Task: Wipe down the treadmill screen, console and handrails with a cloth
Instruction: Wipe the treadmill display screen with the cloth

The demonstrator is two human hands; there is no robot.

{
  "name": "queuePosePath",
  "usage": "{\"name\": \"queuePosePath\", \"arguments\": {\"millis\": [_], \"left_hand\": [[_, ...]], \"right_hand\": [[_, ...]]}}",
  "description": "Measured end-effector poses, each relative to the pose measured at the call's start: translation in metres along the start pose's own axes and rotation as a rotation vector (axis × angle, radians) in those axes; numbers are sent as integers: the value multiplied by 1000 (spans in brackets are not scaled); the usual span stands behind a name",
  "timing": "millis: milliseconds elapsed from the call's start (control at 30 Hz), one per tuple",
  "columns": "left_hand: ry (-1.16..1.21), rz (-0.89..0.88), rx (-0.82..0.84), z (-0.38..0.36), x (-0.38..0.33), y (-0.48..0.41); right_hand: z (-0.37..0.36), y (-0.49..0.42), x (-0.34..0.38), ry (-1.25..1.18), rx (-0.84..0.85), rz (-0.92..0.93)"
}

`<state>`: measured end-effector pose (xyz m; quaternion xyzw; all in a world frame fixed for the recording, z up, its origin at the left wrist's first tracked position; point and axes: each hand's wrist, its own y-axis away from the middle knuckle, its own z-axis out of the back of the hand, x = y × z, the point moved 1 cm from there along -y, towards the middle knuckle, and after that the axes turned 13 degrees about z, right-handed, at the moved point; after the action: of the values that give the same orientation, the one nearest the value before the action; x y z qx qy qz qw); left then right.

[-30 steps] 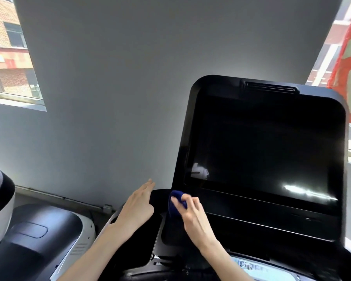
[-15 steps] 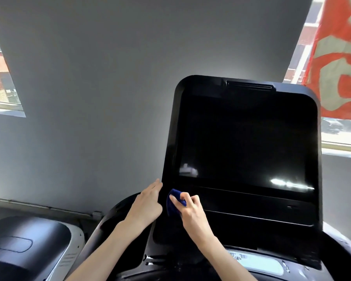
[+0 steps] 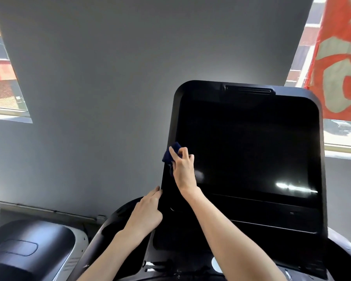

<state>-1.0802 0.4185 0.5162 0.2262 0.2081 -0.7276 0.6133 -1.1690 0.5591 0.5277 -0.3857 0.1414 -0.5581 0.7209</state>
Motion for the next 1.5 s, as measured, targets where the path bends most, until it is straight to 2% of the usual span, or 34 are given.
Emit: {"name": "queuePosePath", "arguments": {"millis": [100, 367, 433, 667, 800, 833, 867, 1000, 1133, 1333, 1433, 1500], "left_hand": [[-25, 63, -11, 1, 8, -5], [-22, 108, -28, -4, -7, -6], [-30, 106, -3, -9, -14, -3], [56, 48, 44, -33, -46, 3], [59, 38, 54, -37, -52, 5], [58, 40, 53, -37, -52, 5], [58, 40, 54, -38, -54, 5], [41, 7, 58, -46, -69, 9], [28, -12, 91, -57, -83, 13], [27, 6, 128, -65, -83, 9], [27, 31, 103, -61, -76, 9], [26, 44, 90, -58, -72, 8]], "right_hand": [[-12, 34, -9, 54, 11, 176], [-20, 147, -3, 98, 190, 364], [-10, 155, -8, 126, 170, 307], [65, 192, -84, 179, -29, -137], [91, 184, -106, -20, -209, -471], [88, 176, -102, -64, -242, -495], [82, 168, -94, -65, -231, -454], [42, 145, -46, -47, -6, -126], [50, 141, -47, -17, 120, -57], [124, 197, -131, 110, -23, -292], [135, 195, -135, 63, -73, -413], [128, 185, -127, 20, -93, -423]]}}
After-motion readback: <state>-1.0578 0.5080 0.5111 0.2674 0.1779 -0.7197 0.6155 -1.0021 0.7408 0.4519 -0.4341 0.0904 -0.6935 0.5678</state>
